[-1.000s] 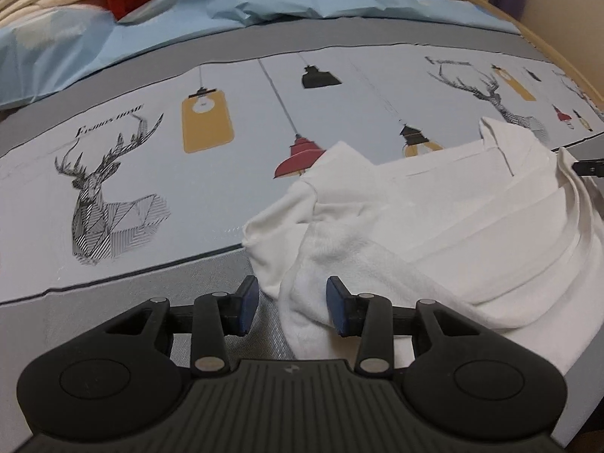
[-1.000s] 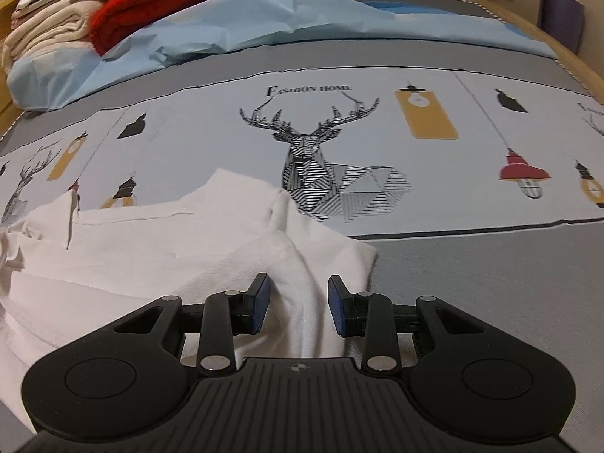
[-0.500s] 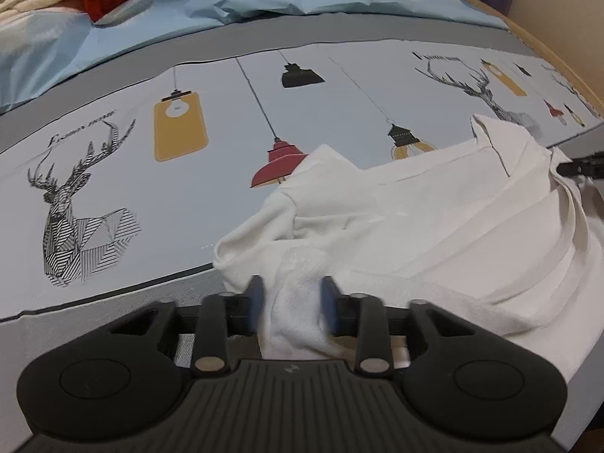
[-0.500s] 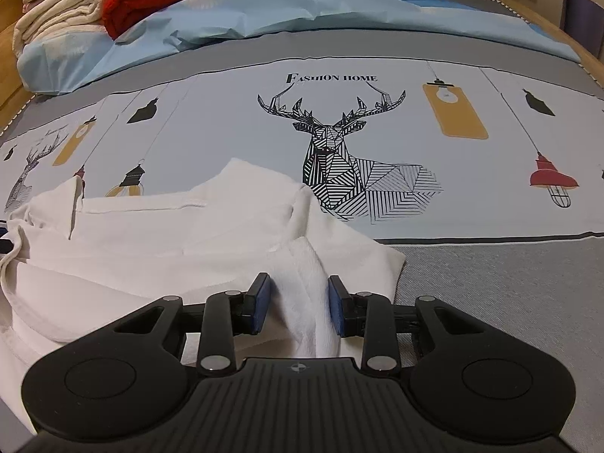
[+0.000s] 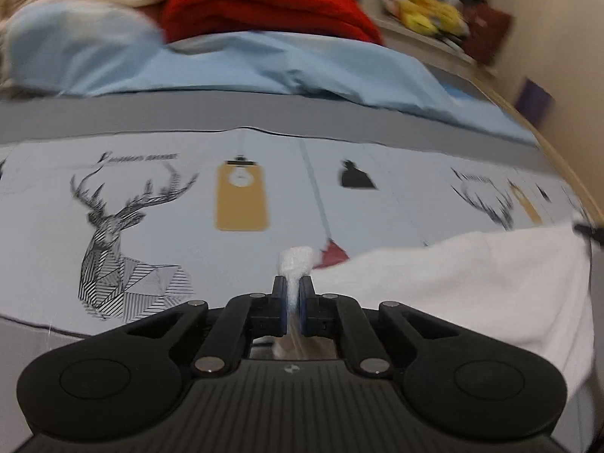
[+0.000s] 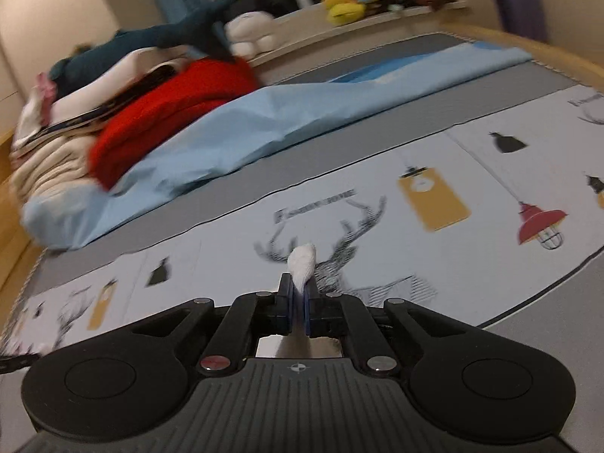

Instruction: Fold small clothes

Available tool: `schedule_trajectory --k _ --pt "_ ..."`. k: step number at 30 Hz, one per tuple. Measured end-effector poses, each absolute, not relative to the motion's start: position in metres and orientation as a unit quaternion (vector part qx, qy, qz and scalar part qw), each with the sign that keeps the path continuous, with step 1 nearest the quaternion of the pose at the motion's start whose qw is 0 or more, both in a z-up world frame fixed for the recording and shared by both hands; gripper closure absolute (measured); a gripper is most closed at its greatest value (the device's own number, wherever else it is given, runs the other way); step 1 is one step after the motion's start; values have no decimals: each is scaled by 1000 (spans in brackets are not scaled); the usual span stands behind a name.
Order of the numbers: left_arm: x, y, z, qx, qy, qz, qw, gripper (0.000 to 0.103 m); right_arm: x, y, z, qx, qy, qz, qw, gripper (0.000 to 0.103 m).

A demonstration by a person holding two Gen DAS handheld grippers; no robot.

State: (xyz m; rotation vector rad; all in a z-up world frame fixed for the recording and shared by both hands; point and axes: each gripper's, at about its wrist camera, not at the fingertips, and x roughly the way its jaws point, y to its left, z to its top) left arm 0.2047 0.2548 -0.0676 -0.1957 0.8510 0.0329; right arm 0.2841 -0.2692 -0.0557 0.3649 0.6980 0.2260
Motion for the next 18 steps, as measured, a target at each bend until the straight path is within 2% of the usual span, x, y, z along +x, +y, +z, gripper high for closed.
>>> schedule_trajectory --k 7,9,10,11,12,14,18 --pt "224 253 -74 -106 392 46 913 96 311 -261 -76 166 355 77 917 98" --pt "230 257 -78 -109 409 71 903 93 316 -258 -81 161 361 69 916 95" --pt "233 260 -81 -115 421 77 896 90 320 -256 -85 153 374 60 913 81" --pt "233 264 -82 -129 430 71 891 90 322 -255 -88 145 387 45 910 62" --pt "233 266 -82 -141 436 59 887 90 322 -256 -90 141 390 30 910 56" --pt "231 266 -79 -143 450 39 880 89 316 -262 -87 145 387 26 910 56" --pt "217 264 -79 -137 483 1 865 81 304 -279 -82 173 417 56 890 56"
